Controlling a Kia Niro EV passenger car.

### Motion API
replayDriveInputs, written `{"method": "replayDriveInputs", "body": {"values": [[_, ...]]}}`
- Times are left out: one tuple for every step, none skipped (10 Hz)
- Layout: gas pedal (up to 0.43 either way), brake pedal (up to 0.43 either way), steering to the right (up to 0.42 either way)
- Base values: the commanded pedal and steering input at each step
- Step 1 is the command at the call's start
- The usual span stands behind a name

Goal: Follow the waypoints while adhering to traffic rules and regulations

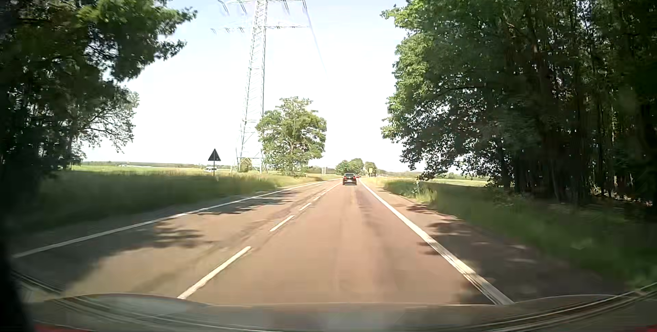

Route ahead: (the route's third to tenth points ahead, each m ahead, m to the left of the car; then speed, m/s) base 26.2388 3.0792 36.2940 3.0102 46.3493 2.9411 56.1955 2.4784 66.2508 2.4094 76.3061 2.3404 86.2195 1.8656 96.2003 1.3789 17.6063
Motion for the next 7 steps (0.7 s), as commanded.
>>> {"method": "replayDriveInputs", "body": {"values": [[0.087,0.03,0.003],[0.087,0.03,0.003],[0.087,0.03,0.004],[0.087,0.03,0.004],[0.087,0.03,0.005],[0.087,0.03,0.005],[0.087,0.03,0.005]]}}
